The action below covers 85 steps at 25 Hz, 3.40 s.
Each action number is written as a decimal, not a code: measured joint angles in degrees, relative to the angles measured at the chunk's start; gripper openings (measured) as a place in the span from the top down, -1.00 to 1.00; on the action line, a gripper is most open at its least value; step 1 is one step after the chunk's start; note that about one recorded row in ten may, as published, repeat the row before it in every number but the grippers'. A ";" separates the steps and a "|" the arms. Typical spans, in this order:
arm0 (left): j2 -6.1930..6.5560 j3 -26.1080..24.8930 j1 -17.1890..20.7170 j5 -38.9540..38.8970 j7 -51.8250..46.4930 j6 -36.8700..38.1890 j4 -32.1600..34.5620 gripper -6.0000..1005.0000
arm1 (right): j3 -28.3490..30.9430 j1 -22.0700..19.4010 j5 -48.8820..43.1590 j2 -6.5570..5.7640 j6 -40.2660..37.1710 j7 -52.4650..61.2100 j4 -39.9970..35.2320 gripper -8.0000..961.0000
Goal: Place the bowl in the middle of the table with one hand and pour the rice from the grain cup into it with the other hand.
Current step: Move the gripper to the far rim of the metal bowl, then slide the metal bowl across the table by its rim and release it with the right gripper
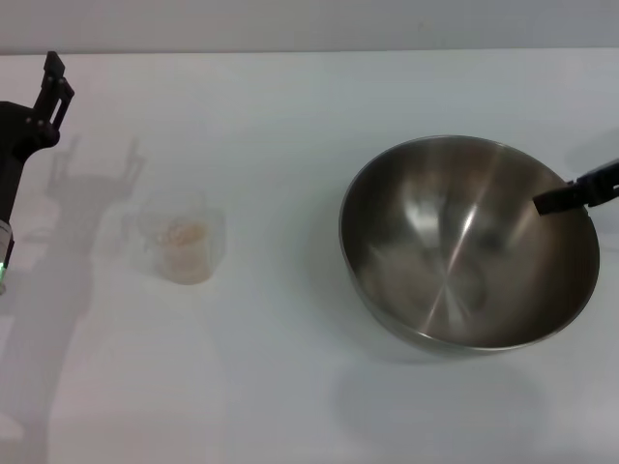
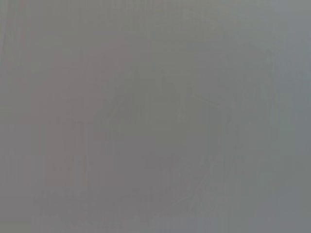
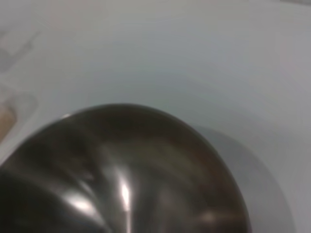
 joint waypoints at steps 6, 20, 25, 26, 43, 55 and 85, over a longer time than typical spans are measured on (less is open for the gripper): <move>0.00 -0.16 -0.14 0.00 0.00 -0.13 0.01 -0.52 | 0.02 0.20 -0.72 0.47 0.03 -0.56 -0.29 0.52; -0.09 -0.02 -0.23 0.00 0.00 -0.08 0.00 -0.51 | 2.25 -0.87 0.20 1.71 1.36 -1.72 -2.90 0.92; -0.09 0.01 -0.22 0.00 0.00 0.00 0.00 -0.50 | 5.06 -2.14 2.32 3.49 2.29 -3.52 -6.29 0.93; -0.09 0.01 -0.22 0.00 0.00 0.01 -0.01 -0.50 | 5.35 -2.35 3.06 3.77 2.39 -3.70 -6.79 0.93; -0.09 0.00 -0.48 0.00 0.00 -0.09 0.00 -0.49 | -1.27 3.12 7.89 5.50 6.02 -0.73 -0.51 0.86; -0.09 0.00 -0.46 0.00 0.00 -0.11 0.00 -0.48 | -2.01 5.35 4.40 5.27 8.11 -0.31 5.88 0.78; -0.17 0.00 0.61 0.02 -0.08 0.83 -0.42 -0.46 | -4.20 5.30 5.64 5.48 9.19 0.24 1.51 0.30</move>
